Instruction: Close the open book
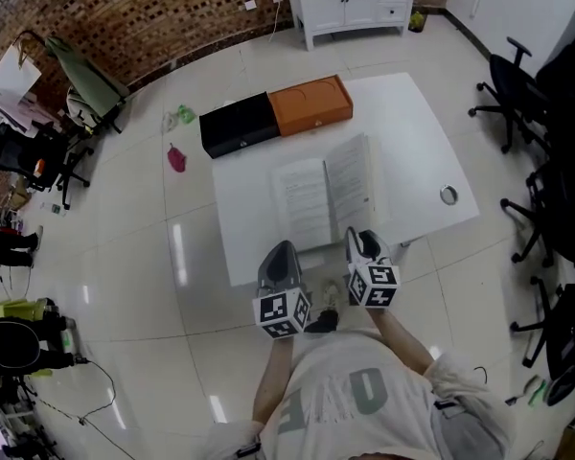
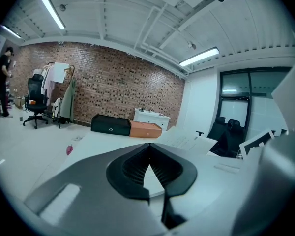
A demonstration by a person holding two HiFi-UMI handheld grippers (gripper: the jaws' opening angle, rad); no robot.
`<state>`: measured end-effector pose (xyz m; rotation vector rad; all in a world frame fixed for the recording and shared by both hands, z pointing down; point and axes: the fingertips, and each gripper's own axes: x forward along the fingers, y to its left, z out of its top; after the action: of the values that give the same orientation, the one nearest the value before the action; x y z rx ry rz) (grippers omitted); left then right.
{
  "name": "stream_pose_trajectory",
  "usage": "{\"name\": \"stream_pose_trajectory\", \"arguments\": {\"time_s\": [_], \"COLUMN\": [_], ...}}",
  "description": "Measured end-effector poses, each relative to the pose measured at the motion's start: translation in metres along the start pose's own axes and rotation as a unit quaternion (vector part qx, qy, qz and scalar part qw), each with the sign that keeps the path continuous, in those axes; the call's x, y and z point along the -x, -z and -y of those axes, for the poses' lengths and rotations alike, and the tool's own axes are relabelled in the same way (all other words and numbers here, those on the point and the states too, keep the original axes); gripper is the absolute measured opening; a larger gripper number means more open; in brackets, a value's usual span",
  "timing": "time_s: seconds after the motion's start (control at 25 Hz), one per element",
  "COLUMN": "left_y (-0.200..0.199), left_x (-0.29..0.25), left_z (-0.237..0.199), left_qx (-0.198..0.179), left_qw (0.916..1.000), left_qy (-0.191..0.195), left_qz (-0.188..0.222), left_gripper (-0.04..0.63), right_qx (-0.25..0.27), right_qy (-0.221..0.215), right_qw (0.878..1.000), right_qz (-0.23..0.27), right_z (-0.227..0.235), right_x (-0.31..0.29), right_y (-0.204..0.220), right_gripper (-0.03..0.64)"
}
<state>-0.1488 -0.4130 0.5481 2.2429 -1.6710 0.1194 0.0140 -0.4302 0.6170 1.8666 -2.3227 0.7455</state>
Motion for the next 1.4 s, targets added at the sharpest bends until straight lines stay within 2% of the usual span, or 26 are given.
{"name": "stream_pose_trajectory", "arguments": {"time_s": [0.16, 0.32, 0.4, 0.56, 0.6, 0.68, 0.84, 1.04, 1.12, 1.24, 1.36, 1.4], "left_y": [-0.002, -0.004, -0.005, -0.004, -0.002, 0.001, 0.003, -0.002, -0.003, -0.006, -0.010, -0.011], "left_x": [0.002, 0.005, 0.008, 0.018, 0.021, 0.025, 0.029, 0.027, 0.025, 0.023, 0.023, 0.024], "left_z": [-0.001, -0.003, -0.005, -0.020, -0.024, -0.033, -0.042, -0.034, -0.027, -0.019, -0.011, -0.008], "left_qx": [0.017, 0.017, 0.019, 0.025, 0.028, 0.034, 0.050, 0.053, 0.051, 0.045, 0.039, 0.037], "left_qw": [0.9998, 0.9998, 0.9997, 0.9992, 0.9989, 0.9984, 0.9971, 0.9972, 0.9976, 0.9981, 0.9982, 0.9982], "left_qy": [0.002, 0.000, -0.005, -0.026, -0.031, -0.042, -0.054, -0.045, -0.037, -0.028, -0.024, -0.022], "left_qz": [0.005, 0.010, 0.014, 0.019, 0.019, 0.017, 0.020, 0.026, 0.027, 0.031, 0.038, 0.040], "left_gripper": [0.012, 0.012, 0.012, 0.012, 0.012, 0.012, 0.012, 0.012, 0.012, 0.012, 0.012, 0.012], "right_qx": [0.092, 0.171, 0.240, 0.364, 0.378, 0.380, 0.392, 0.373, 0.322, 0.201, 0.126, 0.097], "right_qy": [-0.013, -0.023, -0.031, -0.061, -0.064, -0.067, -0.092, -0.114, -0.137, -0.165, -0.153, -0.145], "right_qw": [0.996, 0.985, 0.970, 0.927, 0.921, 0.919, 0.910, 0.914, 0.929, 0.959, 0.978, 0.984], "right_qz": [-0.004, -0.010, -0.030, -0.068, -0.071, -0.077, -0.098, -0.112, -0.118, -0.115, -0.064, -0.041], "right_z": [-0.021, -0.043, -0.051, -0.072, -0.075, -0.075, -0.077, -0.080, -0.084, -0.085, -0.078, -0.073], "right_x": [-0.002, -0.008, -0.011, -0.020, -0.021, -0.022, -0.024, -0.021, -0.017, -0.011, -0.003, 0.002], "right_y": [0.002, 0.013, 0.031, 0.075, 0.080, 0.084, 0.098, 0.099, 0.096, 0.077, 0.026, 0.006], "right_gripper": [0.106, 0.098, 0.100, 0.118, 0.125, 0.140, 0.234, 0.252, 0.264, 0.265, 0.254, 0.225]}}
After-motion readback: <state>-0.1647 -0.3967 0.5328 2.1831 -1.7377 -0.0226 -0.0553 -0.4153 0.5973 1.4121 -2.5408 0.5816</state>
